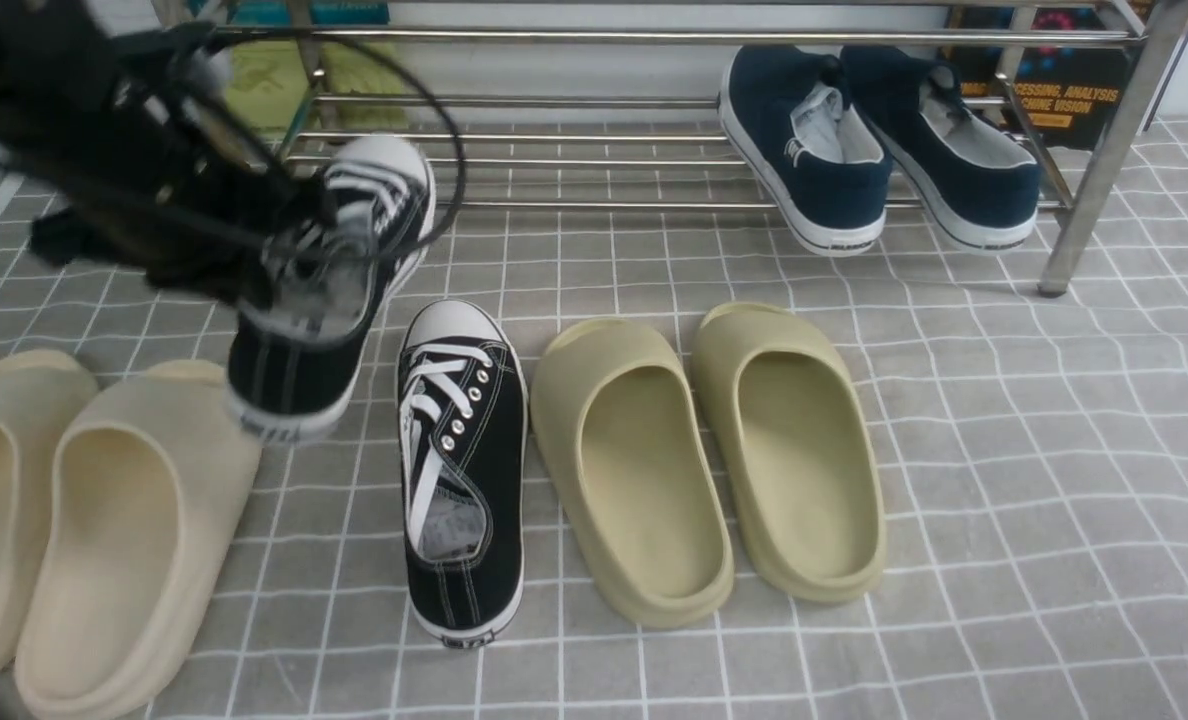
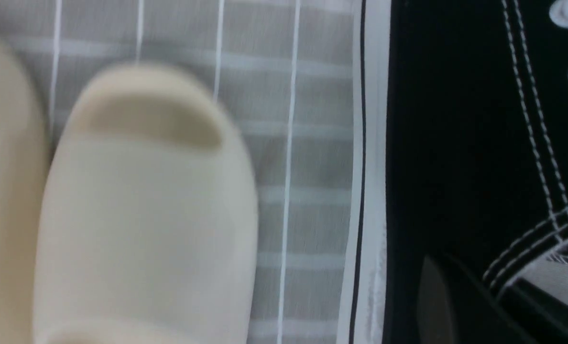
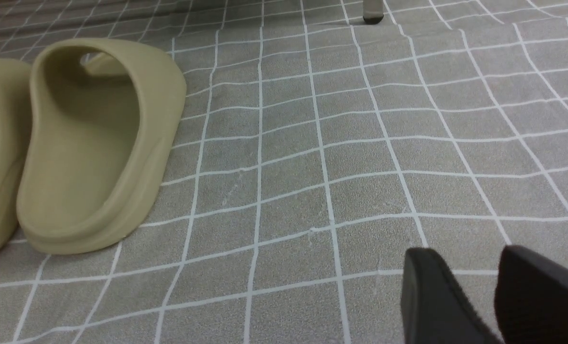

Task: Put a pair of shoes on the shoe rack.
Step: Use the left arm to put a shoe into the shoe rack

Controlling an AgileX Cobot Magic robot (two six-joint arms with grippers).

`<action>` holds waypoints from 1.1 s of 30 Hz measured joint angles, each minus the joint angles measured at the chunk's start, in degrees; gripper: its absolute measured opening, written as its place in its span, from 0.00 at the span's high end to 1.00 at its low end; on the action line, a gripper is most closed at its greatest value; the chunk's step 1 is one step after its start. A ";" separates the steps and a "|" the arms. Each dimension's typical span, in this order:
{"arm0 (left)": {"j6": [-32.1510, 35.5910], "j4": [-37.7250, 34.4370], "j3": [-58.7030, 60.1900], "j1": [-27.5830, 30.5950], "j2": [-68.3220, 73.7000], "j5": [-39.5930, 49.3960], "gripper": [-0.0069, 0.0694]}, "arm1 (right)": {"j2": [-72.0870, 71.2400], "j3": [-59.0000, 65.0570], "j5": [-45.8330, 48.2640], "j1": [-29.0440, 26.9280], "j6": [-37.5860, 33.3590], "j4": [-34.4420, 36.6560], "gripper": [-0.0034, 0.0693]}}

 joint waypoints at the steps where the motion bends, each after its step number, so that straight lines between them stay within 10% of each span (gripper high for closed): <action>1: 0.00 0.00 -3.31 0.00 2.83 0.00 0.93 | 0.00 0.00 0.00 0.00 0.00 0.00 0.62; 20: -3.47 2.92 -44.08 0.00 35.12 -2.80 0.90 | 0.00 0.00 0.00 0.00 0.00 0.00 0.62; 33: -4.44 2.79 -44.67 0.00 30.16 5.44 0.29 | 0.00 0.00 0.00 0.00 0.00 0.00 0.62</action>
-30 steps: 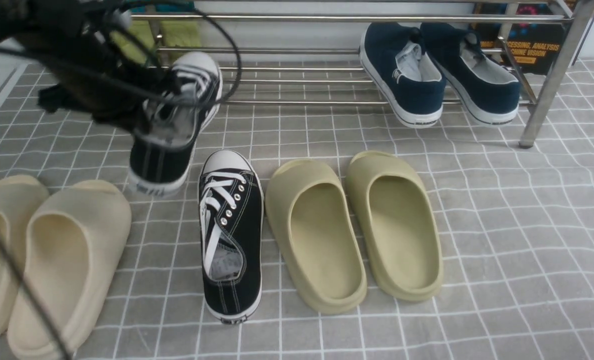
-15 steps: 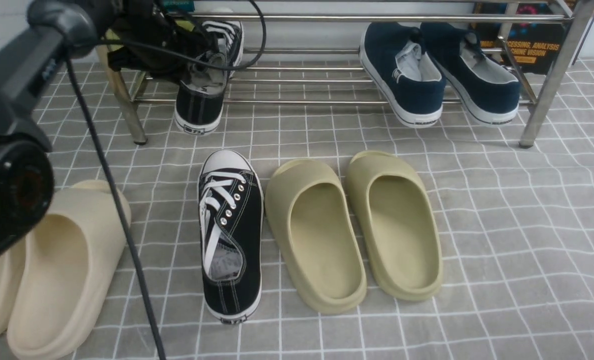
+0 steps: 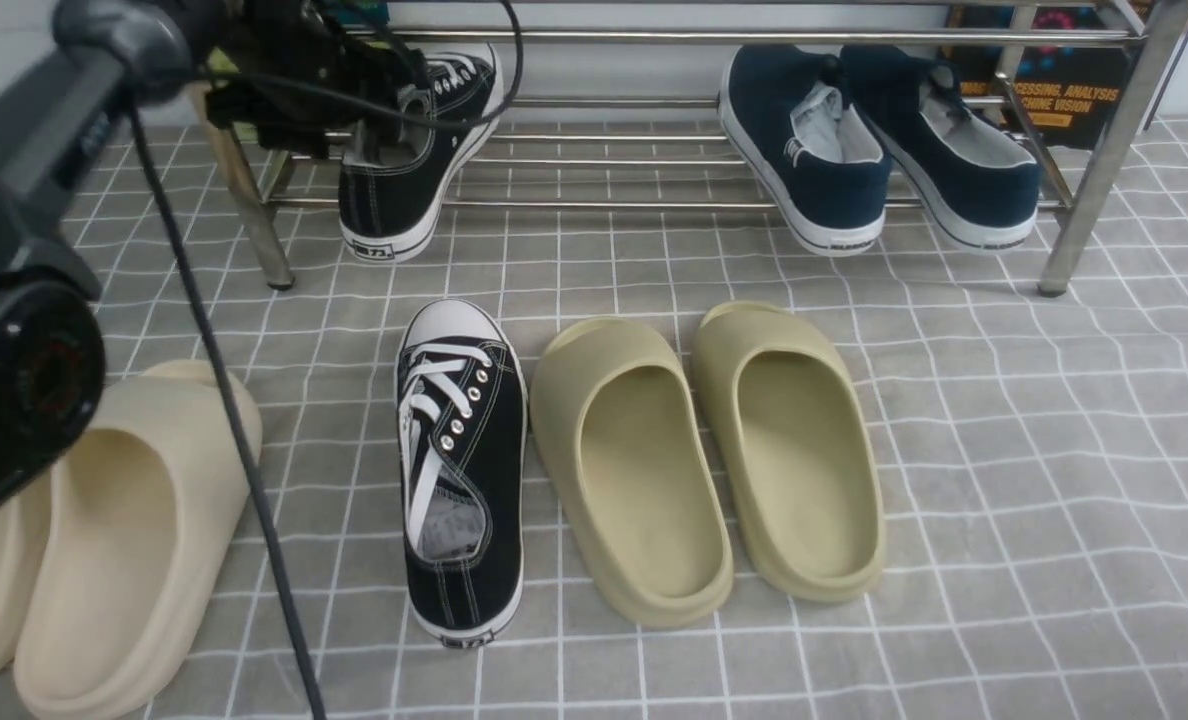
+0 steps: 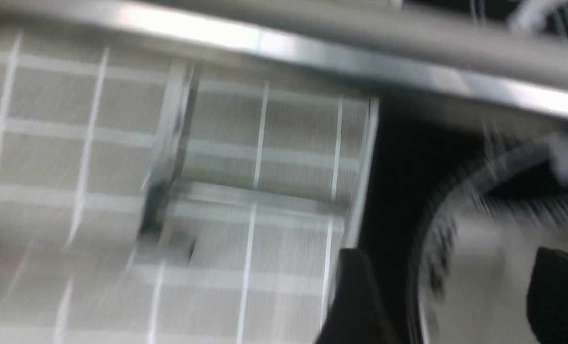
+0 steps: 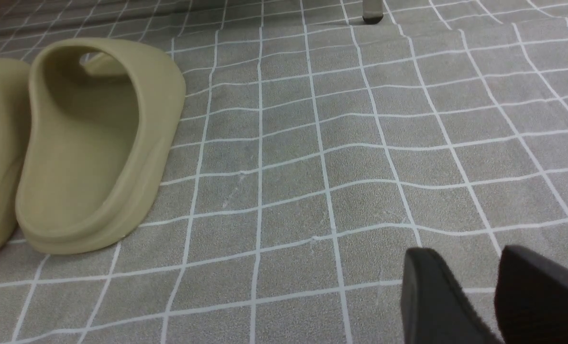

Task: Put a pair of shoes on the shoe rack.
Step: Use the left arm to put a shoe into the shoe rack, then use the left arm to grab the shoe closest to it

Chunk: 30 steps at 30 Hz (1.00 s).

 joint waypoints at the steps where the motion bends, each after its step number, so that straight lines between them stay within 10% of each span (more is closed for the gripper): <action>1: 0.00 0.00 0.00 0.00 0.00 0.00 0.29 | 0.00 0.00 0.00 0.00 0.00 0.00 0.62; 10: 1.43 -1.84 8.81 0.00 -19.99 11.29 0.39 | 0.00 0.00 0.00 0.00 0.00 0.00 0.62; 14: 3.19 -6.97 30.55 -0.72 -33.63 10.89 0.42 | 0.00 0.00 0.00 0.00 0.00 0.00 0.62; 22: 1.26 -10.31 71.04 -12.05 -48.59 -14.13 0.42 | 0.00 0.00 0.00 0.00 0.00 0.00 0.62; 30: -6.35 -3.55 78.45 -17.82 -43.14 -24.26 0.42 | 0.00 0.00 0.00 0.00 0.00 0.00 0.62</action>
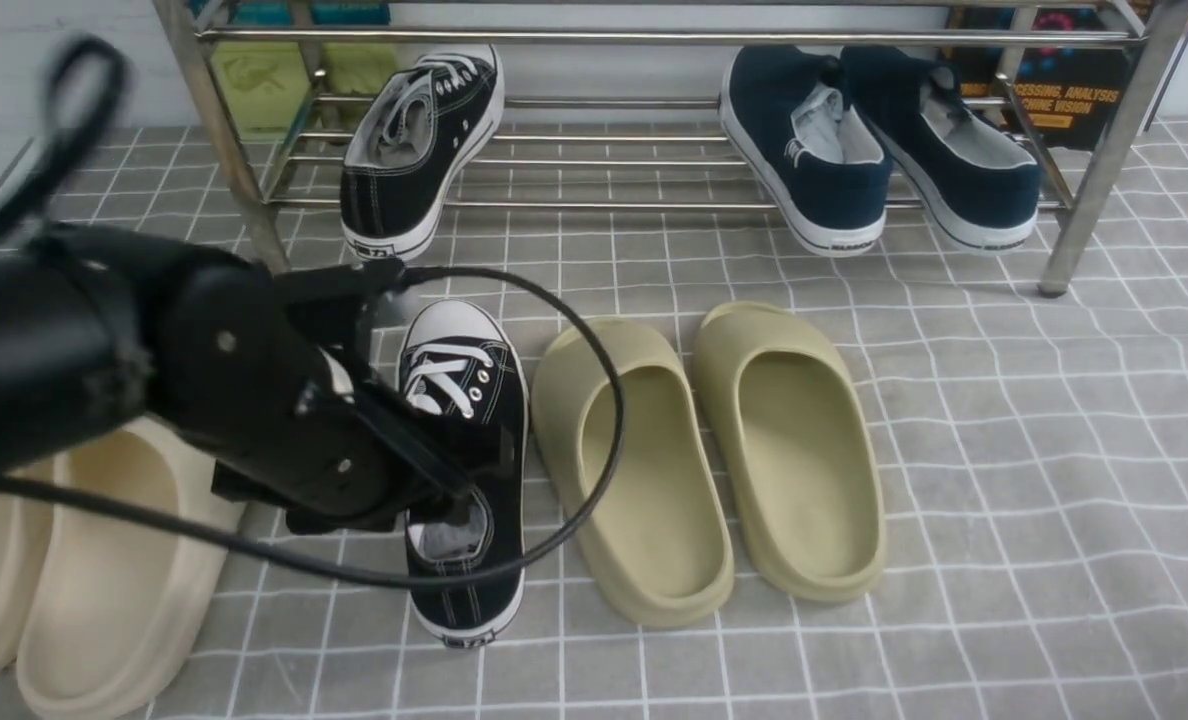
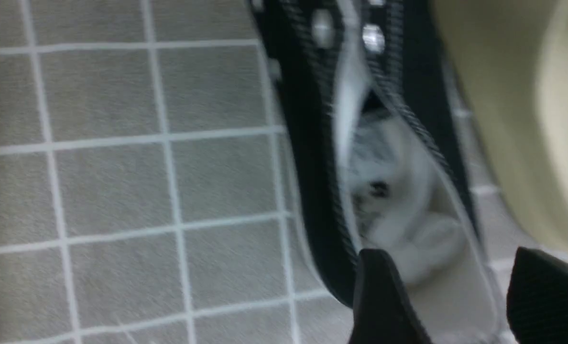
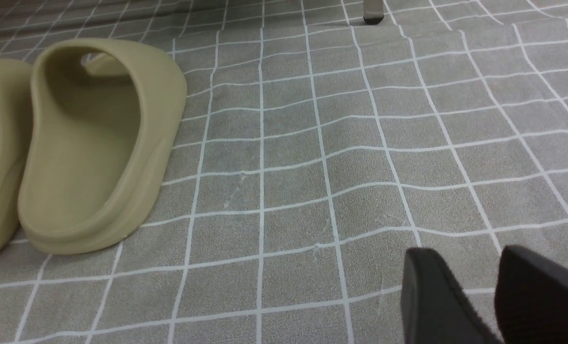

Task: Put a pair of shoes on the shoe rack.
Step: Use the left arm to grab the shoe closest to it, then use the left arm to put a shoe into the shoe rack

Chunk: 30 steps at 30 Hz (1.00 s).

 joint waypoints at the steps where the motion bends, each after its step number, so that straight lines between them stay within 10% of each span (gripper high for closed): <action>1: -3.63 3.26 0.00 0.00 1.73 -1.86 0.42 | 0.00 0.00 0.00 0.00 0.00 0.00 0.62; 8: -12.61 11.35 0.00 0.00 9.49 -6.88 0.58 | 0.00 0.00 0.00 0.00 0.00 0.00 0.62; 11: -13.30 12.83 0.00 0.00 10.61 -7.46 0.90 | 0.00 0.00 0.00 0.00 0.00 0.00 0.62; 30: 3.07 8.81 -38.59 2.75 17.90 18.32 0.93 | 0.00 0.00 0.02 0.00 0.00 0.00 0.62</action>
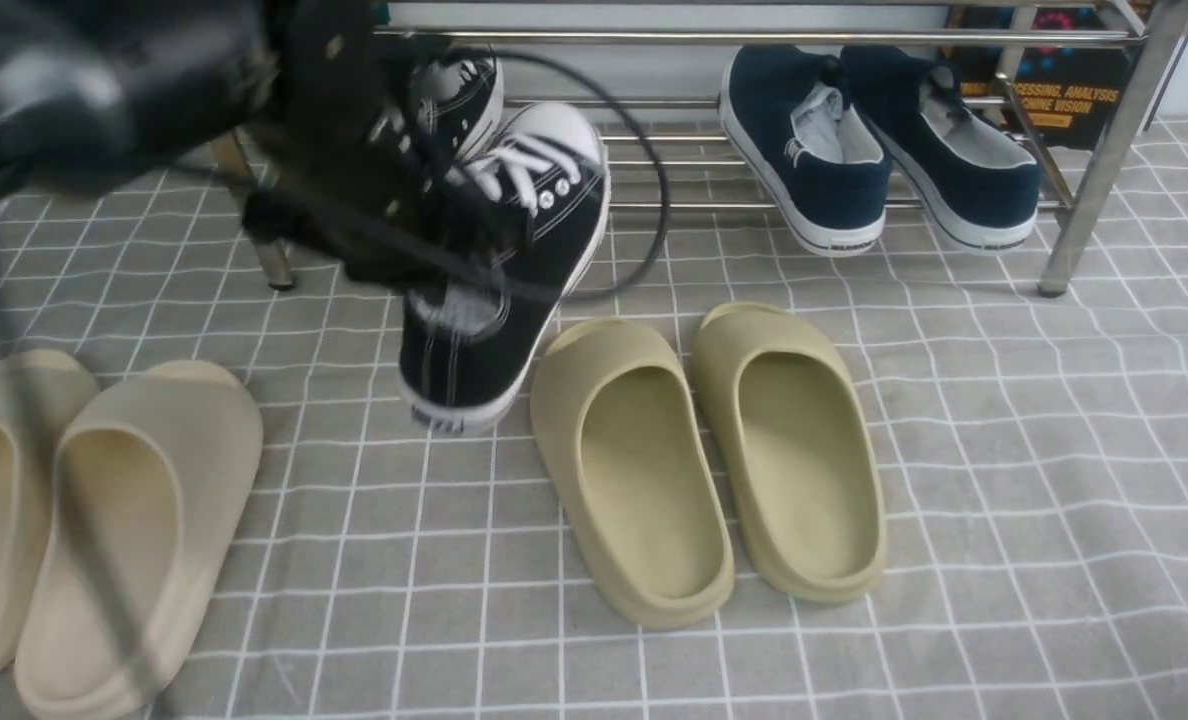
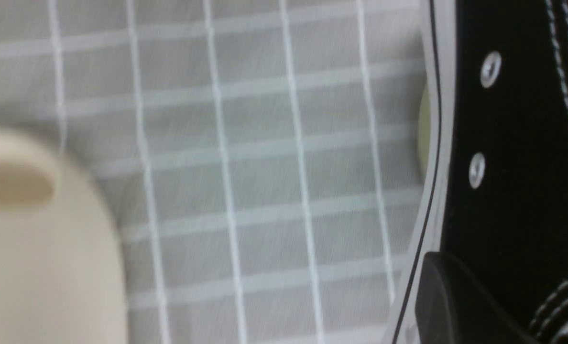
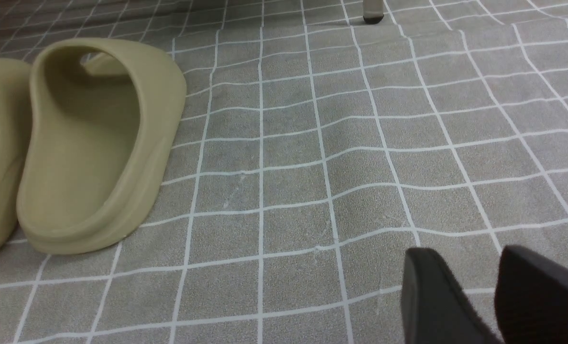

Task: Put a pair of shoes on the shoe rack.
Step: Use the left arm to put a shoe into the shoe rack

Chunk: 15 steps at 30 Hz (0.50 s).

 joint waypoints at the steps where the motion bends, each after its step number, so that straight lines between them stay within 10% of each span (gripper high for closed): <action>1: 0.54 -0.75 -5.10 0.97 4.01 1.81 0.93 | 0.00 0.00 0.00 0.00 0.00 0.00 0.62; 15: 0.47 -1.32 -45.95 3.09 33.05 5.05 0.93 | 0.00 0.00 0.00 0.00 0.00 0.00 0.62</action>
